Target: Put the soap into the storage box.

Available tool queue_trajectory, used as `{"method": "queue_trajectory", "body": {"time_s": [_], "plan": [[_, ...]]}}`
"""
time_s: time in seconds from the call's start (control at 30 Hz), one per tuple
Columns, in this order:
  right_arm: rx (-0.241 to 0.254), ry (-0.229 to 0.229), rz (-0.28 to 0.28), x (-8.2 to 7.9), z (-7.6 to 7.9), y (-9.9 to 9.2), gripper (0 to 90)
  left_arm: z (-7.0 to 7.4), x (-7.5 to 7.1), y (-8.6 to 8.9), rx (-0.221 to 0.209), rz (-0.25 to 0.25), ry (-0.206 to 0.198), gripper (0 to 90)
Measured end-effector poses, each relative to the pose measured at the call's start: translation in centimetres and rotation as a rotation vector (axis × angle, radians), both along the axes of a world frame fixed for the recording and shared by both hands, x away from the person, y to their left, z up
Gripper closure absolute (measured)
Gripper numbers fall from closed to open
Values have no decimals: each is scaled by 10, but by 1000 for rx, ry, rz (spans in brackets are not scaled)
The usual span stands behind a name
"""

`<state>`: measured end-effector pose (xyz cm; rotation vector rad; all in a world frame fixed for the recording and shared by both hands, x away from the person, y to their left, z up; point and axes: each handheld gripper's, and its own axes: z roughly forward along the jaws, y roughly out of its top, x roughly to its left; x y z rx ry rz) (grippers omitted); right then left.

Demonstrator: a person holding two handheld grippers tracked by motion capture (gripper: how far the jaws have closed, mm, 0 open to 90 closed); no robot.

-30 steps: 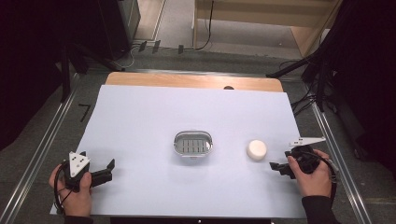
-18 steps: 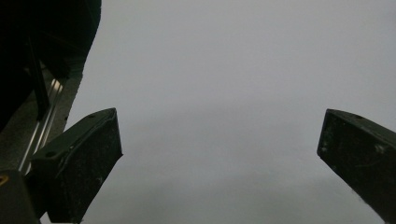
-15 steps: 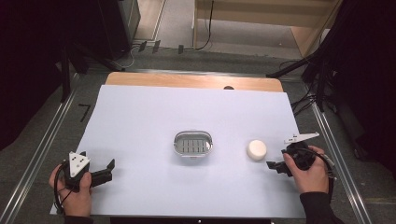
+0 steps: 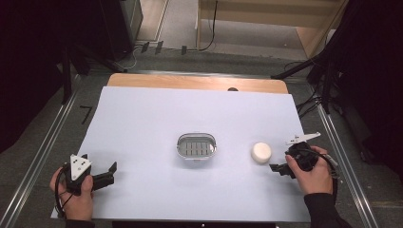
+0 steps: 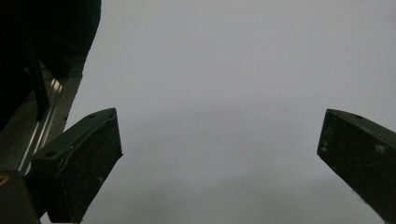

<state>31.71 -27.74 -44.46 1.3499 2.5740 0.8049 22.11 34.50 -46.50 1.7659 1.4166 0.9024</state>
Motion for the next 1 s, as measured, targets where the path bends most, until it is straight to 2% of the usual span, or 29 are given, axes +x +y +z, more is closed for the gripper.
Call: {"method": "queue_trajectory", "body": {"time_s": [0.37,0.73,1.0], "plan": [[-11,13,32,4,1,9,137,0,0,0,-1,0,-1,2],[-16,23,40,10,-1,18,137,0,0,0,0,1,0,2],[-45,24,61,17,-6,31,138,0,0,0,-1,0,0,2]]}}
